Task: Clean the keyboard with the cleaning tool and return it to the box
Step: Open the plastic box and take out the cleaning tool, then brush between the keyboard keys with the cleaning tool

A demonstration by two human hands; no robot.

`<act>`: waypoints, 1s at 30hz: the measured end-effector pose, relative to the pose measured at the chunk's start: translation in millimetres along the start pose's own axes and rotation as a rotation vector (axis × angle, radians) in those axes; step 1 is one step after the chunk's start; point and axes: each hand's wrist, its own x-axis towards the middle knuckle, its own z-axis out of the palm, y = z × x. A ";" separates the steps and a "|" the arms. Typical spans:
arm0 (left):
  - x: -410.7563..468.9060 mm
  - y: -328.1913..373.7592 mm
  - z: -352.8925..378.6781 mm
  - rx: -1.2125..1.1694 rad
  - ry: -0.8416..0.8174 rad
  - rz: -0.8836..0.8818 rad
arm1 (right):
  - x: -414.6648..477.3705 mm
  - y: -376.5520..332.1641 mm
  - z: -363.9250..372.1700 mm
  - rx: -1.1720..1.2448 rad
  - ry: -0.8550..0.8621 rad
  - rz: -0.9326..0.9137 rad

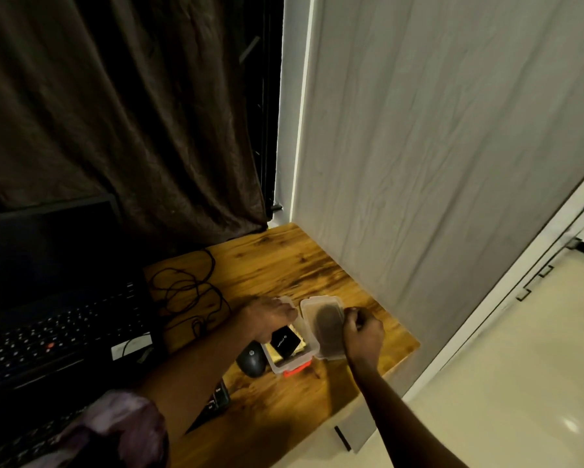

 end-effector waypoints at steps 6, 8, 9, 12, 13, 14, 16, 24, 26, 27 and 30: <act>-12.7 -12.3 -6.1 -0.255 0.180 -0.008 | -5.2 -19.1 3.6 0.003 -0.025 -0.140; -16.7 -18.9 -5.9 -0.481 0.248 -0.047 | -9.9 -31.5 3.4 0.036 -0.054 -0.187; -19.1 -21.2 -6.1 -0.632 0.270 -0.075 | -12.4 -37.2 4.8 0.045 -0.079 -0.219; -27.9 -27.9 -10.4 -1.055 0.328 -0.132 | -16.4 -46.5 17.6 0.038 -0.213 -0.293; -32.2 -29.4 -13.1 -1.139 0.340 -0.152 | -17.6 -49.0 22.8 0.025 -0.276 -0.309; -36.1 -31.3 -16.4 -1.201 0.346 -0.168 | -19.6 -52.2 26.9 0.019 -0.345 -0.322; -45.4 -36.5 -21.5 -1.318 0.357 -0.197 | -25.7 -61.6 34.0 0.037 -0.482 -0.340; -96.8 -43.8 -4.6 -1.710 0.576 -0.357 | -59.2 -89.4 67.5 0.410 -0.644 -0.156; -110.6 -39.4 6.2 -1.807 0.656 -0.415 | -72.8 -99.6 75.5 0.493 -0.679 -0.068; -116.4 -36.8 10.1 -1.850 0.680 -0.437 | -79.1 -104.3 79.0 0.517 -0.690 -0.027; -135.8 -33.5 23.9 -1.877 0.706 -0.529 | -100.7 -113.7 94.9 0.571 -0.716 0.065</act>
